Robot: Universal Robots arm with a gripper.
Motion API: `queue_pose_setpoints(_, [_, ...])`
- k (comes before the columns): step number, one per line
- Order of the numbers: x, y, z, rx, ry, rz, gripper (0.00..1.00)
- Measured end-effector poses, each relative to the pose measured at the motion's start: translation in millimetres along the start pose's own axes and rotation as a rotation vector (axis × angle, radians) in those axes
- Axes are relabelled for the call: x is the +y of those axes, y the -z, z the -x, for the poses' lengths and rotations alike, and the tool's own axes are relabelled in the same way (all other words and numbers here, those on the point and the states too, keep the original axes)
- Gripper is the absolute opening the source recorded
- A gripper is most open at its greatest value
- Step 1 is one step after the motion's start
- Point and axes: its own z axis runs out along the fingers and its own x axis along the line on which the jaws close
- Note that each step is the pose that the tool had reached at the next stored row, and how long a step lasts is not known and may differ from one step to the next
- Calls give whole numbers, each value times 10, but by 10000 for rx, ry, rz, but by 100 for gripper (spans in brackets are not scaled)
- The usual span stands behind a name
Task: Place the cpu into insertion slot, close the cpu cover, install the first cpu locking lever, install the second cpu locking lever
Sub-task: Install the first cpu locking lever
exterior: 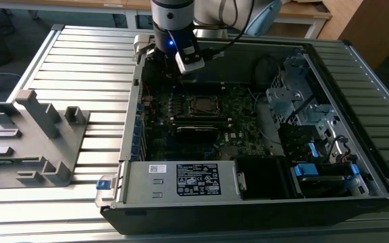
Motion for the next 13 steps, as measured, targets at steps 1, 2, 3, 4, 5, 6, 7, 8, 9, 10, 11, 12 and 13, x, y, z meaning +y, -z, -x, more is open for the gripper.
queue_pose_setpoints(1, [-2, -2, -11, 0, 0, 2, 11])
queue_pose_setpoints(2, [-2, -4, -19, 0, 0, 9, 11])
queue_pose_setpoints(3, [-4, -6, -24, 9, -1, 68, 11])
queue_pose_setpoints(4, [-5, -7, -26, 26, -5, 223, 11])
queue_pose_setpoints(5, [-5, -8, -27, 39, -11, 360, 11])
queue_pose_setpoints(6, [-6, -8, -29, 49, -13, 443, 11])
queue_pose_setpoints(7, [-6, -8, -30, 53, -15, 481, 11])
queue_pose_setpoints(8, [-6, -10, -32, 55, -16, 496, 11])
queue_pose_setpoints(9, [-7, -14, -32, 56, -17, 514, 11])
queue_pose_setpoints(10, [-7, -21, -32, 56, -16, 525, 11])
queue_pose_setpoints(11, [-9, -30, -33, 58, -17, 530, 11])
queue_pose_setpoints(12, [-10, -39, -33, 59, -17, 539, 11])
queue_pose_setpoints(13, [-11, -46, -33, 59, -17, 544, 11])
